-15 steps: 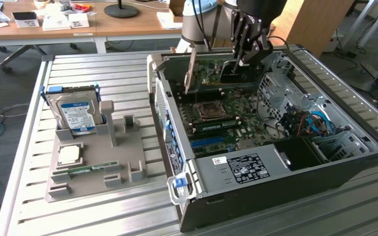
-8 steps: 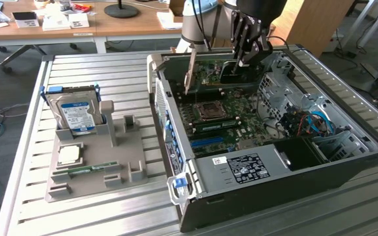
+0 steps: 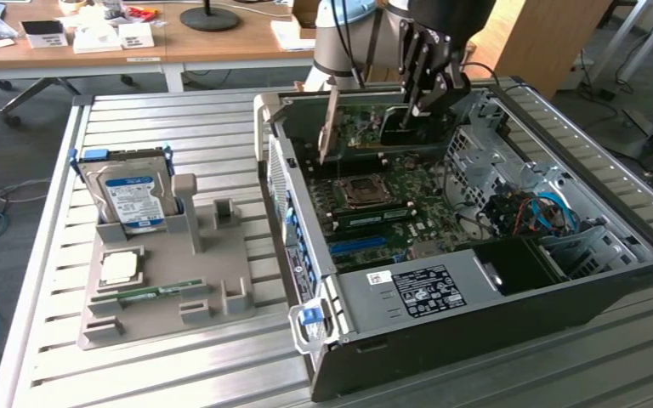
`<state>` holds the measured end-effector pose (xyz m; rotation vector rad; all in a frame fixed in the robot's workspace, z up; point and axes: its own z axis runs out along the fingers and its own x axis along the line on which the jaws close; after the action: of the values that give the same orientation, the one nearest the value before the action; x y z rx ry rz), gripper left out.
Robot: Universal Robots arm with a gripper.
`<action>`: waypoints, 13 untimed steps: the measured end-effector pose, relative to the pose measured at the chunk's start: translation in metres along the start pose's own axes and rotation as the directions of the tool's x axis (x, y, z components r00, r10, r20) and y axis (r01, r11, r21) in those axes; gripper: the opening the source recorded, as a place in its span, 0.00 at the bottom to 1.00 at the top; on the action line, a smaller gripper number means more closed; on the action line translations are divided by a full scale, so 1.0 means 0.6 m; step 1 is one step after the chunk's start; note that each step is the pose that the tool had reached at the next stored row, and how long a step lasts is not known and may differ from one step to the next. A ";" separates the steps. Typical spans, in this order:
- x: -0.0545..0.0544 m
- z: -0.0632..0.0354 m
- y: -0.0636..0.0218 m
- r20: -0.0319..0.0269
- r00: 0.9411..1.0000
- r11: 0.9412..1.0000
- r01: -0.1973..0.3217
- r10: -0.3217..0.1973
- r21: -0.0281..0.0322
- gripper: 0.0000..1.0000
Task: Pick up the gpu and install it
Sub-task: 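Insert the gpu into the slot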
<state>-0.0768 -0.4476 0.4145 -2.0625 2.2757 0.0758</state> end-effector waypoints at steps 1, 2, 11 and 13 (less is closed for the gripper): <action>0.000 0.001 0.000 0.000 1.000 1.000 0.000 0.000 0.000 0.27; 0.000 0.001 0.000 0.000 1.000 1.000 0.000 0.000 0.000 0.27; 0.005 0.002 0.000 0.000 1.000 1.000 0.000 0.000 0.000 0.27; 0.005 0.002 0.000 0.000 1.000 1.000 0.000 0.000 0.000 0.27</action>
<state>-0.0768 -0.4503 0.4131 -2.0625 2.2758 0.0758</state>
